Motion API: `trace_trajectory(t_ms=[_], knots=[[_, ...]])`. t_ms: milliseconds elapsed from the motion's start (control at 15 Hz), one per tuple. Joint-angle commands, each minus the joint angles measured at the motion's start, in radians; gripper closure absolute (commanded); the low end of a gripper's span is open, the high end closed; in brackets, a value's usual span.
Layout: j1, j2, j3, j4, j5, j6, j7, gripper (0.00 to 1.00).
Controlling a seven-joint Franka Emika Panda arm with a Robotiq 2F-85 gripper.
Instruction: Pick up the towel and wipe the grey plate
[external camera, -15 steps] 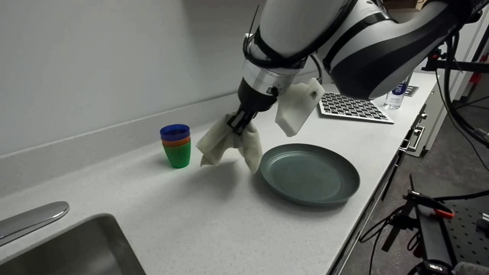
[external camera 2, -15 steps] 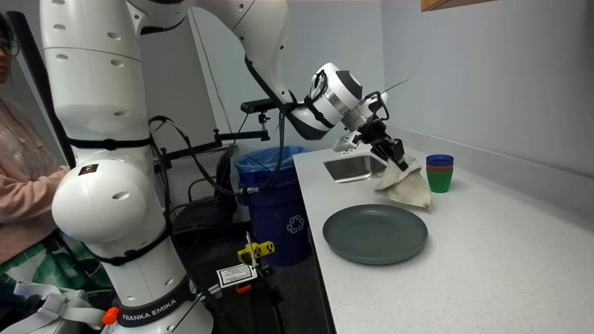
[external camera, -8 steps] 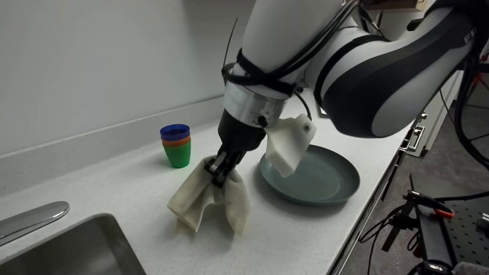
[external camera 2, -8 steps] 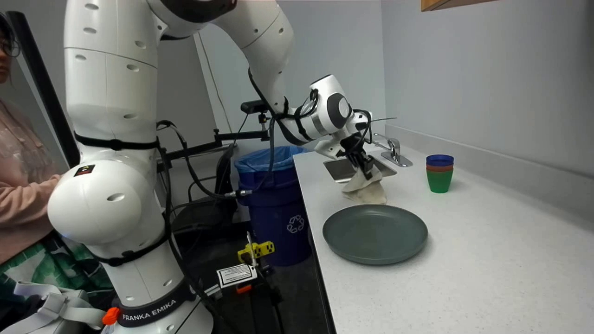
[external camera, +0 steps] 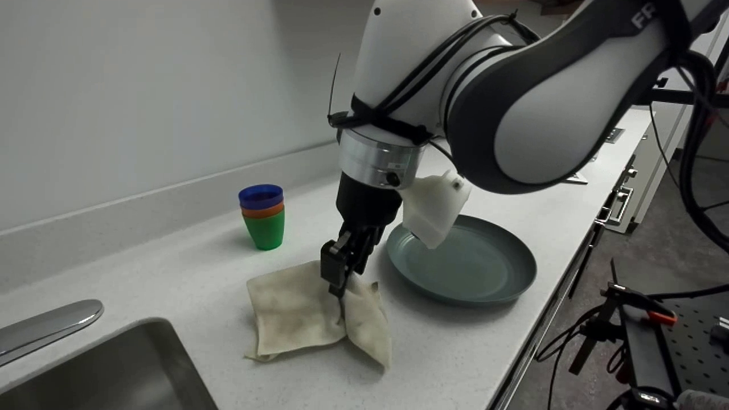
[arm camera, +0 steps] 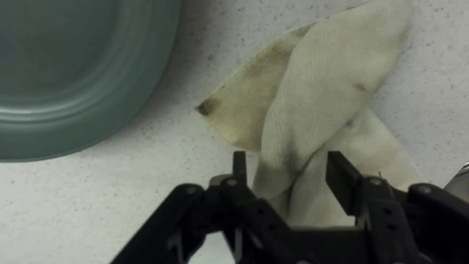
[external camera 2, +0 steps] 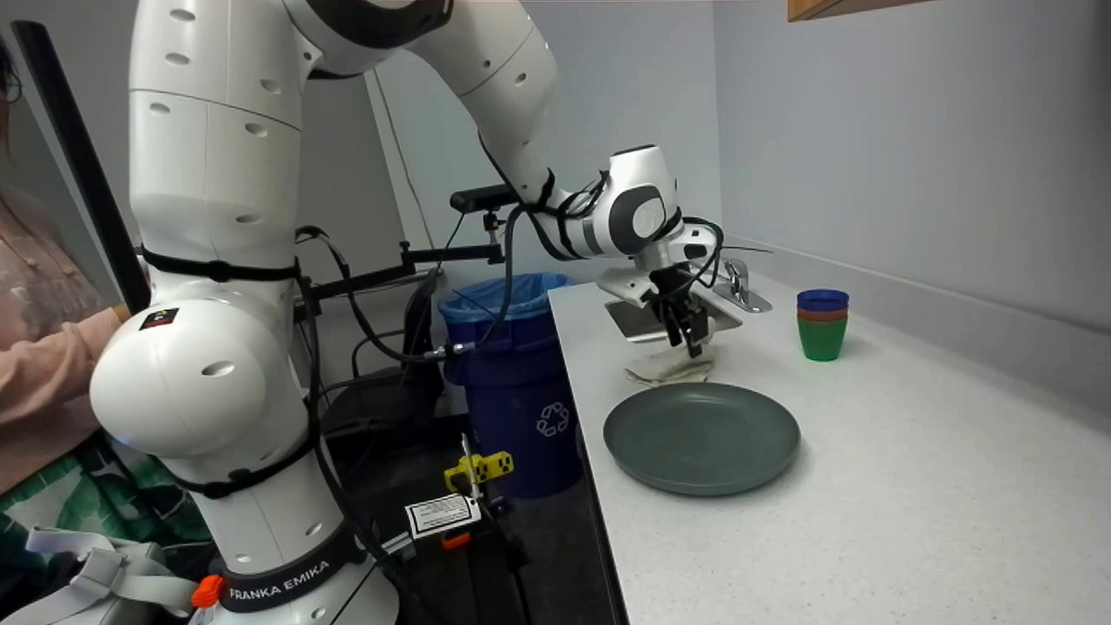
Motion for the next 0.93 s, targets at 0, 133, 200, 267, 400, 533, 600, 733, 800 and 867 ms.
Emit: trace_trajectory(t_ms=[0, 133, 200, 267, 400, 533, 600, 733, 800, 867], knots=[[0.012, -0.073, -0.050, 0.020, 0.053, -0.130, -0.078, 0.10], [0.000, -0.113, -0.063, 0.029, 0.073, -0.209, -0.095, 0.00], [-0.006, -0.140, -0.069, 0.029, 0.085, -0.248, -0.103, 0.00], [-0.006, -0.166, -0.075, 0.031, 0.089, -0.286, -0.100, 0.00], [-0.009, -0.222, -0.084, 0.022, 0.088, -0.347, -0.094, 0.00], [-0.011, -0.278, -0.087, 0.009, 0.068, -0.392, -0.086, 0.00], [-0.012, -0.305, -0.088, 0.002, 0.058, -0.409, -0.081, 0.00], [-0.016, -0.360, -0.086, -0.015, 0.042, -0.432, -0.072, 0.00], [-0.020, -0.385, -0.087, -0.027, 0.031, -0.435, -0.065, 0.00], [-0.024, -0.410, -0.086, -0.036, 0.020, -0.439, -0.059, 0.00]])
